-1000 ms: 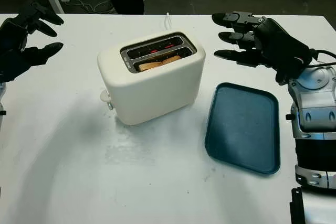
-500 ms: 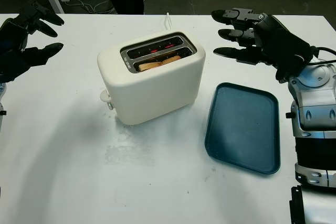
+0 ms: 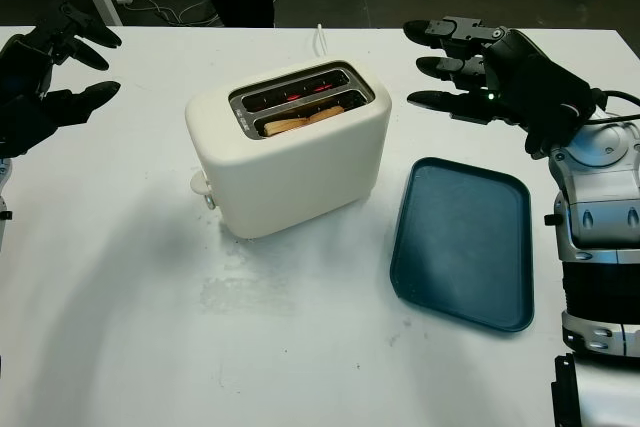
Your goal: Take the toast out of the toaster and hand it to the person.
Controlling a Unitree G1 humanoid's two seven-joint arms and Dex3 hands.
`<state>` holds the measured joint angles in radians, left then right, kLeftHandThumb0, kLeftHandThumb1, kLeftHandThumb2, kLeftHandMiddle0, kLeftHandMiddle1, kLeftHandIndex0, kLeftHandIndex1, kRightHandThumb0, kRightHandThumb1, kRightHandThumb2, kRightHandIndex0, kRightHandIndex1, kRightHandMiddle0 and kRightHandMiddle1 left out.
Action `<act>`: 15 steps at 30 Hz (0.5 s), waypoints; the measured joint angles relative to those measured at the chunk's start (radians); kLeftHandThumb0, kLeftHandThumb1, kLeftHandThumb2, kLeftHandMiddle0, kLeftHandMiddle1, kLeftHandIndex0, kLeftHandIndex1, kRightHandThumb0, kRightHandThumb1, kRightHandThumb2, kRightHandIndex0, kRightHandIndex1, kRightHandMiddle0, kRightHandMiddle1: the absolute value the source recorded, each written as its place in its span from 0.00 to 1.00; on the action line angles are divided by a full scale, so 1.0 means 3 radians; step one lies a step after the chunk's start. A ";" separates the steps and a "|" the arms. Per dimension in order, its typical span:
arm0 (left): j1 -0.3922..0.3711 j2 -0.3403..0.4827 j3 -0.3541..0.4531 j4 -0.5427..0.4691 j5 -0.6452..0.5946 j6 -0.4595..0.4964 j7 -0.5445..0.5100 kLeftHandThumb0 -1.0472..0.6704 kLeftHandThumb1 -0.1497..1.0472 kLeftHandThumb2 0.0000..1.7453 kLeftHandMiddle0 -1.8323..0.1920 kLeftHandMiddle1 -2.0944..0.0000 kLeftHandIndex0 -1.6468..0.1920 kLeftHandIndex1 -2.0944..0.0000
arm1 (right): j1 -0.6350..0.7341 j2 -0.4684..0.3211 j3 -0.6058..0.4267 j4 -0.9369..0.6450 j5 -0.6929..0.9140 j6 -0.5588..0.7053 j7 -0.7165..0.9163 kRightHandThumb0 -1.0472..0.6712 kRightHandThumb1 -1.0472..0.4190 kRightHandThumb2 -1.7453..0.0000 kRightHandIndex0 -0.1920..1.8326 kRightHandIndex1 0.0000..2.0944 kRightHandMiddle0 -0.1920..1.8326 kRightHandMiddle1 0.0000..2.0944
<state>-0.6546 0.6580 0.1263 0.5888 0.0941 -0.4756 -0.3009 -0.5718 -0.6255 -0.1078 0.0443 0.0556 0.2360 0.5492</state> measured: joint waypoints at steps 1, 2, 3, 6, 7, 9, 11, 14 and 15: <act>0.0000 0.0000 0.0000 0.0000 0.0000 0.0000 0.0003 0.00 0.89 0.25 0.91 0.19 0.90 0.28 | 0.0000 0.0000 0.0000 -0.0002 0.0000 0.0000 0.0000 0.36 0.09 1.00 0.31 0.00 0.30 0.00; 0.0000 0.0000 0.0000 0.0000 0.0000 0.0000 0.0006 0.00 0.89 0.25 0.91 0.19 0.90 0.28 | 0.0000 0.0000 0.0000 -0.0003 0.0000 0.0000 0.0000 0.36 0.09 1.00 0.31 0.00 0.30 0.00; 0.0000 0.0000 0.0000 0.0000 0.0000 0.0000 0.0007 0.00 0.89 0.25 0.91 0.19 0.90 0.28 | 0.0000 0.0000 0.0000 -0.0003 0.0000 0.0000 0.0000 0.36 0.09 1.00 0.32 0.00 0.30 0.00; 0.0000 0.0000 0.0000 0.0000 0.0000 0.0000 0.0007 0.00 0.89 0.25 0.91 0.19 0.90 0.28 | 0.0000 0.0000 0.0000 -0.0002 0.0000 0.0000 0.0000 0.34 0.09 1.00 0.32 0.00 0.30 0.00; 0.0000 0.0000 0.0000 0.0000 0.0000 0.0000 0.0007 0.00 0.89 0.25 0.91 0.19 0.90 0.28 | 0.0000 0.0000 0.0000 -0.0002 0.0000 0.0000 0.0000 0.35 0.09 0.99 0.32 0.00 0.30 0.00; 0.0000 0.0000 0.0000 0.0000 0.0000 0.0000 0.0007 0.00 0.89 0.25 0.91 0.19 0.90 0.28 | 0.0000 0.0000 0.0001 -0.0002 -0.0002 0.0000 0.0000 0.35 0.09 1.00 0.32 0.00 0.30 0.00; 0.0000 0.0000 0.0001 0.0000 0.0000 0.0000 0.0007 0.00 0.89 0.25 0.91 0.19 0.90 0.28 | -0.0001 0.0000 0.0002 -0.0003 -0.0007 0.0001 0.0000 0.35 0.09 1.00 0.32 0.00 0.30 0.00; 0.0000 0.0000 0.0001 0.0000 0.0000 0.0001 0.0007 0.00 0.89 0.25 0.91 0.19 0.90 0.28 | -0.0002 0.0000 0.0002 -0.0004 -0.0007 0.0001 0.0000 0.36 0.09 0.99 0.31 0.00 0.30 0.00; 0.0000 0.0000 0.0001 0.0000 0.0000 0.0003 0.0007 0.00 0.89 0.25 0.91 0.19 0.90 0.28 | -0.0002 0.0000 0.0002 -0.0005 -0.0008 0.0001 0.0000 0.36 0.09 0.99 0.31 0.00 0.30 0.00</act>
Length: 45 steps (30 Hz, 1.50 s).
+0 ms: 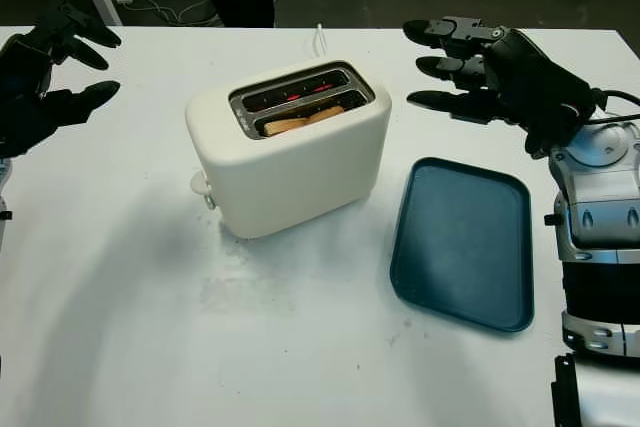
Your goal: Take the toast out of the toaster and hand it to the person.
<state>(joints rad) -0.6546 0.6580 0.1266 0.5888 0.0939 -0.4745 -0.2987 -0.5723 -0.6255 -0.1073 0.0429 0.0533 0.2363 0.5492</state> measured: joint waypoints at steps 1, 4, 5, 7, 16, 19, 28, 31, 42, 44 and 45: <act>0.0000 0.0000 0.0000 0.0000 0.0000 0.0005 0.0000 0.00 0.89 0.25 0.91 0.19 0.90 0.28 | 0.0000 0.0000 0.0000 -0.0002 -0.0001 0.0000 0.0000 0.35 0.09 0.99 0.31 0.00 0.30 0.00; 0.0000 0.0000 0.0000 0.0000 -0.0001 0.0011 -0.0001 0.00 0.89 0.24 0.91 0.20 0.90 0.28 | 0.0000 0.0000 0.0000 -0.0009 -0.0012 0.0000 0.0000 0.35 0.09 0.99 0.32 0.00 0.30 0.00; 0.0000 0.0000 0.0000 0.0000 -0.0001 0.0010 -0.0001 0.00 0.89 0.25 0.91 0.20 0.90 0.28 | 0.0000 0.0000 0.0000 -0.0009 -0.0012 0.0000 0.0000 0.35 0.09 0.99 0.32 0.00 0.30 0.00; 0.0000 0.0000 0.0000 0.0000 -0.0001 0.0007 -0.0001 0.00 0.89 0.25 0.91 0.20 0.90 0.28 | 0.0000 0.0000 0.0000 -0.0009 -0.0012 0.0000 0.0000 0.35 0.09 1.00 0.32 0.00 0.30 0.00; 0.0000 0.0000 0.0001 0.0002 -0.0008 -0.0005 -0.0003 0.00 0.89 0.25 0.91 0.20 0.90 0.29 | 0.0000 0.0000 0.0000 -0.0009 -0.0020 0.0000 0.0000 0.34 0.09 1.00 0.32 0.00 0.31 0.00; 0.0000 0.0000 0.0001 0.0018 -0.0012 -0.0016 -0.0007 0.00 0.89 0.24 0.91 0.21 0.90 0.29 | 0.0000 0.0000 0.0000 -0.0009 -0.0020 0.0000 0.0000 0.34 0.09 1.00 0.32 0.00 0.30 0.00; 0.0000 0.0000 0.0001 0.0018 -0.0025 -0.0016 -0.0010 0.00 0.89 0.25 0.91 0.21 0.90 0.30 | -0.0004 0.0000 0.0000 -0.0007 -0.0020 0.0000 0.0002 0.33 0.09 1.00 0.32 0.00 0.30 0.00; 0.0000 0.0000 0.0001 0.0018 -0.0025 -0.0015 -0.0010 0.00 0.89 0.25 0.91 0.23 0.90 0.31 | -0.0008 0.0000 0.0000 -0.0007 -0.0020 0.0000 0.0002 0.33 0.09 1.00 0.31 0.00 0.30 0.00; 0.0000 0.0000 0.0001 0.0017 -0.0033 -0.0010 -0.0038 0.00 0.89 0.25 0.91 0.22 0.90 0.30 | -0.0038 0.0000 0.0006 -0.0007 -0.0019 0.0043 0.0005 0.34 0.09 1.00 0.31 0.00 0.30 0.00; 0.0000 0.0000 0.0001 0.0017 -0.0033 -0.0010 -0.0038 0.00 0.89 0.24 0.91 0.22 0.90 0.30 | -0.0038 0.0000 0.0006 -0.0007 -0.0017 0.0055 0.0006 0.33 0.09 1.00 0.31 0.00 0.30 0.00; 0.0000 0.0000 0.0001 0.0017 -0.0033 -0.0010 -0.0038 0.00 0.89 0.24 0.91 0.22 0.90 0.30 | -0.0038 0.0000 0.0006 -0.0007 -0.0016 0.0056 0.0007 0.33 0.09 1.00 0.31 0.00 0.30 0.00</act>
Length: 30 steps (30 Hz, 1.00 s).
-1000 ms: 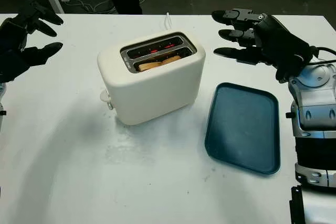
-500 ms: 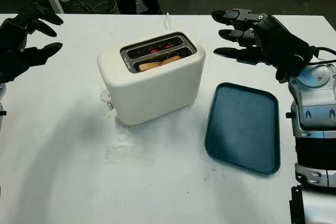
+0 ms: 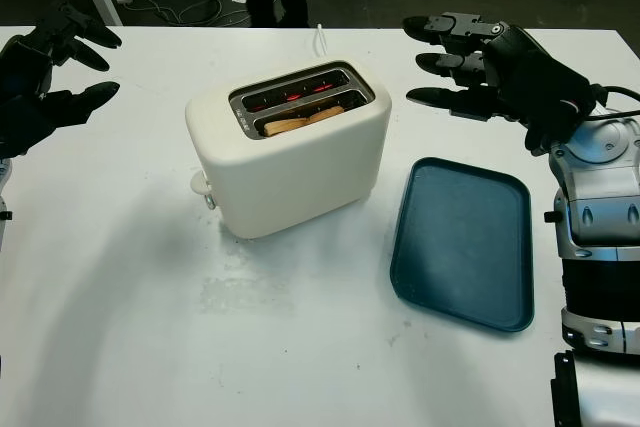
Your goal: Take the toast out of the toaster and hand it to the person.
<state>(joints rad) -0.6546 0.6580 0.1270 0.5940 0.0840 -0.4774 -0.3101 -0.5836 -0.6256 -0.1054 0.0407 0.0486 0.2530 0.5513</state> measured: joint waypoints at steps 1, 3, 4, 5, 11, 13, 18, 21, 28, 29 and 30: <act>0.0000 0.0000 0.0000 0.0000 0.0000 0.0000 0.0000 0.00 0.89 0.24 0.91 0.22 0.90 0.30 | 0.0000 0.0000 0.0000 0.0000 0.0002 0.0000 0.0001 0.33 0.09 1.00 0.31 0.00 0.30 0.00; 0.0000 0.0000 0.0000 0.0000 0.0000 0.0001 0.0000 0.00 0.89 0.24 0.91 0.22 0.90 0.30 | 0.0000 0.0000 0.0000 0.0000 0.0001 0.0000 0.0005 0.33 0.09 1.00 0.31 0.00 0.30 0.00; 0.0000 0.0000 0.0000 -0.0001 0.0001 0.0001 0.0000 0.00 0.89 0.24 0.91 0.22 0.90 0.30 | 0.0000 -0.0001 0.0000 0.0000 0.0001 0.0000 0.0005 0.33 0.09 1.00 0.31 0.00 0.30 0.00; 0.0000 0.0000 0.0000 -0.0003 0.0001 0.0001 0.0000 0.00 0.89 0.24 0.91 0.22 0.90 0.30 | 0.0000 -0.0003 0.0000 0.0000 0.0000 0.0000 0.0006 0.34 0.09 1.00 0.31 0.00 0.30 0.00; 0.0000 0.0000 0.0000 -0.0003 0.0001 0.0000 0.0000 0.00 0.89 0.25 0.91 0.22 0.90 0.31 | 0.0000 -0.0005 0.0000 -0.0001 0.0000 0.0004 0.0006 0.34 0.09 1.00 0.31 0.00 0.30 0.00; 0.0000 0.0000 0.0000 -0.0003 0.0001 0.0000 0.0000 0.00 0.89 0.25 0.91 0.22 0.90 0.30 | 0.0000 -0.0005 0.0000 -0.0001 0.0000 0.0004 0.0006 0.34 0.09 1.00 0.31 0.00 0.30 0.00; 0.0000 0.0000 0.0000 -0.0003 0.0002 0.0000 0.0003 0.00 0.89 0.25 0.91 0.22 0.90 0.30 | 0.0000 -0.0005 0.0000 -0.0001 0.0000 0.0004 0.0006 0.35 0.10 1.00 0.31 0.00 0.30 0.00; 0.0000 0.0000 0.0000 -0.0003 0.0002 0.0001 0.0002 0.00 0.89 0.24 0.91 0.22 0.90 0.30 | 0.0000 -0.0005 -0.0002 0.0000 0.0000 0.0002 0.0006 0.35 0.09 1.00 0.31 0.00 0.30 0.00; 0.0000 0.0000 0.0000 -0.0005 -0.0006 0.0003 -0.0002 0.00 0.89 0.24 0.91 0.22 0.90 0.30 | 0.0000 -0.0005 -0.0004 0.0000 0.0001 0.0003 0.0006 0.34 0.09 1.00 0.31 0.00 0.30 0.00; 0.0000 0.0000 0.0000 -0.0005 -0.0006 0.0003 -0.0002 0.00 0.89 0.24 0.91 0.22 0.90 0.30 | 0.0000 -0.0005 -0.0004 0.0000 0.0001 0.0003 0.0006 0.34 0.09 1.00 0.31 0.00 0.30 0.00; 0.0000 -0.0001 0.0000 -0.0005 -0.0006 0.0003 -0.0002 0.00 0.89 0.23 0.91 0.22 0.90 0.30 | 0.0000 -0.0005 -0.0004 0.0000 0.0001 0.0003 0.0006 0.33 0.09 1.00 0.31 0.00 0.30 0.00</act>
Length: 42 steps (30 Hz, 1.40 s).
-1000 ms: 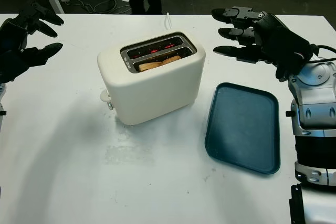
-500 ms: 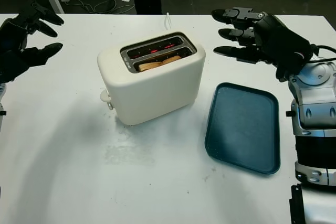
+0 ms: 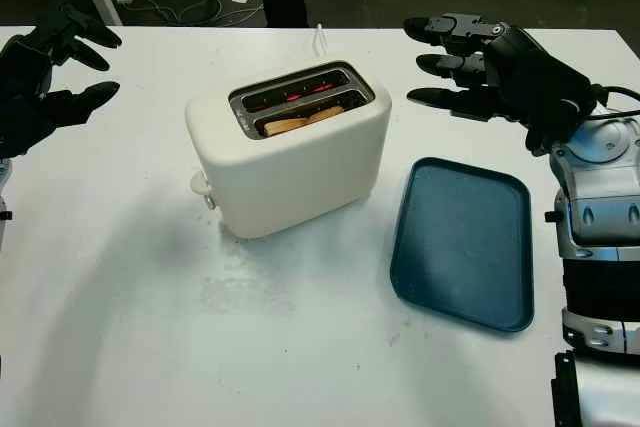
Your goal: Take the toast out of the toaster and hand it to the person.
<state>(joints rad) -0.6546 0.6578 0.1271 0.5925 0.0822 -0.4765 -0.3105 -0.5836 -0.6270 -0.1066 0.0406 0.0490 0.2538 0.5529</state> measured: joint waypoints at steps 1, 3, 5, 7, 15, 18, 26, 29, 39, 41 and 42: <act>0.0000 0.0000 0.0001 0.0000 0.0000 0.0001 0.0000 0.00 0.89 0.23 0.91 0.21 0.90 0.30 | 0.0000 0.0000 0.0000 0.0000 0.0000 0.0000 0.0000 0.34 0.09 1.00 0.31 0.00 0.30 0.00; 0.0000 0.0000 0.0001 0.0000 0.0000 0.0002 0.0000 0.00 0.89 0.23 0.91 0.21 0.90 0.29 | 0.0000 0.0000 0.0000 0.0000 0.0000 -0.0002 0.0000 0.34 0.09 1.00 0.32 0.00 0.30 0.00; 0.0000 0.0000 0.0001 0.0004 0.0001 -0.0008 0.0002 0.00 0.89 0.24 0.91 0.21 0.90 0.30 | 0.0000 0.0000 0.0000 0.0003 0.0000 -0.0011 0.0000 0.33 0.09 1.00 0.32 0.01 0.31 0.01; 0.0000 0.0000 0.0001 0.0015 0.0001 -0.0030 0.0001 0.00 0.89 0.24 0.91 0.21 0.90 0.30 | 0.0000 0.0000 0.0000 0.0004 -0.0001 -0.0012 -0.0001 0.33 0.09 1.00 0.32 0.01 0.31 0.00; 0.0000 0.0000 0.0000 0.0021 0.0000 -0.0030 0.0001 0.00 0.89 0.24 0.91 0.21 0.90 0.30 | 0.0000 0.0000 0.0000 0.0002 -0.0001 -0.0011 -0.0001 0.35 0.09 1.00 0.32 0.00 0.31 0.00; 0.0000 0.0000 0.0001 0.0021 0.0000 -0.0030 0.0001 0.00 0.89 0.24 0.91 0.21 0.90 0.29 | 0.0000 0.0000 0.0000 0.0002 -0.0001 -0.0011 -0.0001 0.33 0.09 1.00 0.32 0.00 0.31 0.00; 0.0000 0.0000 0.0001 0.0021 0.0001 -0.0030 0.0002 0.00 0.89 0.25 0.91 0.21 0.90 0.30 | 0.0000 0.0000 0.0000 0.0013 -0.0001 -0.0015 -0.0001 0.33 0.10 1.00 0.32 0.01 0.31 0.00; 0.0000 0.0000 0.0000 0.0021 0.0005 -0.0030 0.0004 0.00 0.89 0.25 0.91 0.21 0.90 0.30 | 0.0000 0.0000 0.0000 0.0010 -0.0002 -0.0014 -0.0001 0.33 0.10 1.00 0.32 0.00 0.31 0.00; 0.0000 -0.0003 0.0001 0.0010 -0.0001 -0.0003 0.0000 0.00 0.89 0.24 0.91 0.23 0.90 0.31 | 0.0000 0.0000 0.0003 0.0003 -0.0002 -0.0014 -0.0001 0.33 0.10 1.00 0.32 0.00 0.31 0.00; 0.0000 -0.0003 0.0001 0.0005 -0.0001 0.0001 0.0000 0.00 0.89 0.24 0.91 0.22 0.90 0.30 | 0.0000 0.0000 0.0003 0.0004 -0.0002 -0.0014 0.0000 0.33 0.10 1.00 0.32 0.00 0.31 0.00; 0.0000 -0.0003 0.0001 -0.0009 -0.0001 0.0016 0.0000 0.00 0.89 0.23 0.91 0.21 0.90 0.29 | 0.0000 0.0000 0.0003 0.0006 -0.0002 -0.0014 0.0000 0.33 0.10 1.00 0.32 0.00 0.31 0.00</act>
<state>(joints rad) -0.6546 0.6570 0.1273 0.5898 0.0819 -0.4717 -0.3106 -0.5836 -0.6270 -0.1057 0.0423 0.0485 0.2495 0.5528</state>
